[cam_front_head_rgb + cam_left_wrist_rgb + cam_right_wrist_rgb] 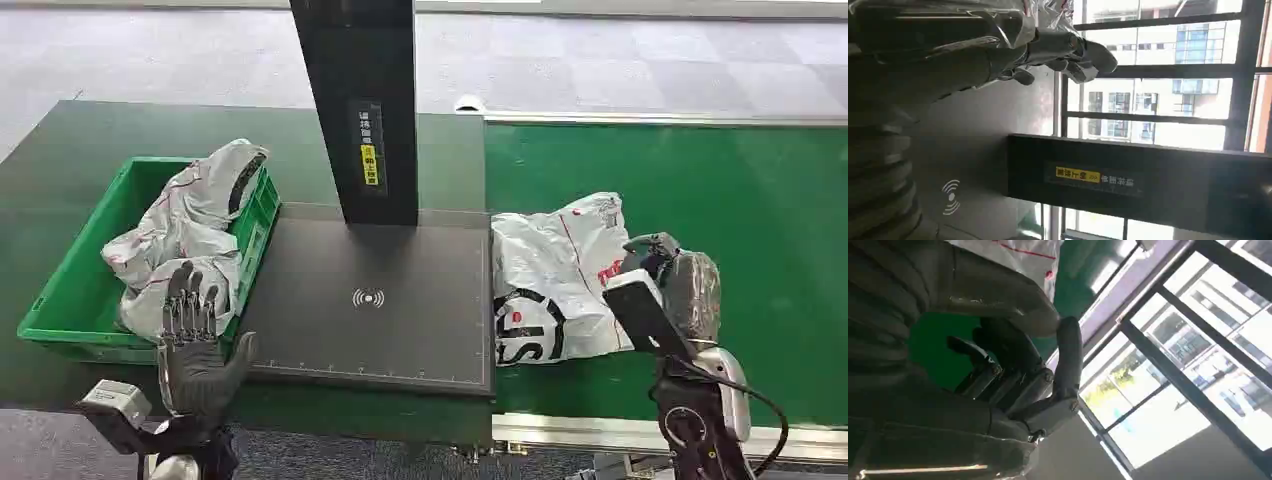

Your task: Moved the parcel from conveyor to table for the left to box.

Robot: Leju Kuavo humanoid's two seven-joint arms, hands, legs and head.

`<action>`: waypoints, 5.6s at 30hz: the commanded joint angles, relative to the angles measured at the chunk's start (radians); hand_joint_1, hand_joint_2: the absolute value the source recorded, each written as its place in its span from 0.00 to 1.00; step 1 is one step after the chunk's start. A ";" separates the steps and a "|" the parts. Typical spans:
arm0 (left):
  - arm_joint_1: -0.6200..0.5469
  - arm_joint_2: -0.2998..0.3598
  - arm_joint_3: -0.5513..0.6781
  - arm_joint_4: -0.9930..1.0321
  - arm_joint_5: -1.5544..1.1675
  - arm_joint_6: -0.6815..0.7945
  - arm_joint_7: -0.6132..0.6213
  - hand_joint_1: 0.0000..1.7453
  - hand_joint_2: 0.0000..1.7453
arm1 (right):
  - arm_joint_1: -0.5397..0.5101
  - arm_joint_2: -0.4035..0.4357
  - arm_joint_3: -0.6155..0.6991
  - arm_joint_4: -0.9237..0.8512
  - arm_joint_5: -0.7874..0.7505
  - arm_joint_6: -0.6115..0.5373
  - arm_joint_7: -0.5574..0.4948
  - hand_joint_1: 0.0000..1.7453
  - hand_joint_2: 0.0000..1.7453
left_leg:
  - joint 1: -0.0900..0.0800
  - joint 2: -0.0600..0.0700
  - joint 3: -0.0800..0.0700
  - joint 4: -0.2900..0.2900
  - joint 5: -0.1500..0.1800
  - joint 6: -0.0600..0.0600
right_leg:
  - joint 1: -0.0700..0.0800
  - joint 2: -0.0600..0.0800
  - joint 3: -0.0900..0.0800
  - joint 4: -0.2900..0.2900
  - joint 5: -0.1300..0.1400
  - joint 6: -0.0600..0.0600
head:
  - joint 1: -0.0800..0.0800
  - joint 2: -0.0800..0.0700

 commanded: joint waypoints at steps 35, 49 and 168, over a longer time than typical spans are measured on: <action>-0.098 0.030 -0.034 0.110 0.019 -0.037 0.037 0.00 1.00 | -0.597 0.049 -0.016 1.114 0.024 0.165 0.022 0.00 1.00 | 0.000 0.003 0.002 -0.001 0.002 0.001 | 0.000 0.003 0.001 0.000 0.003 0.000 | 0.000 0.000; -0.184 0.028 -0.068 0.210 0.033 -0.049 0.041 0.00 1.00 | -0.586 0.044 -0.034 1.307 0.007 0.490 0.126 0.00 1.00 | 0.000 0.000 0.003 -0.002 0.003 0.000 | 0.000 0.000 0.003 -0.002 0.004 0.000 | 0.000 0.000; -0.128 0.020 0.046 0.017 -0.031 0.031 0.041 0.00 1.00 | -0.596 0.350 0.437 0.987 -0.460 0.464 -0.220 0.00 1.00 | 0.002 0.006 0.003 -0.001 0.002 -0.003 | 0.002 0.005 0.001 0.001 0.001 -0.003 | 0.001 0.000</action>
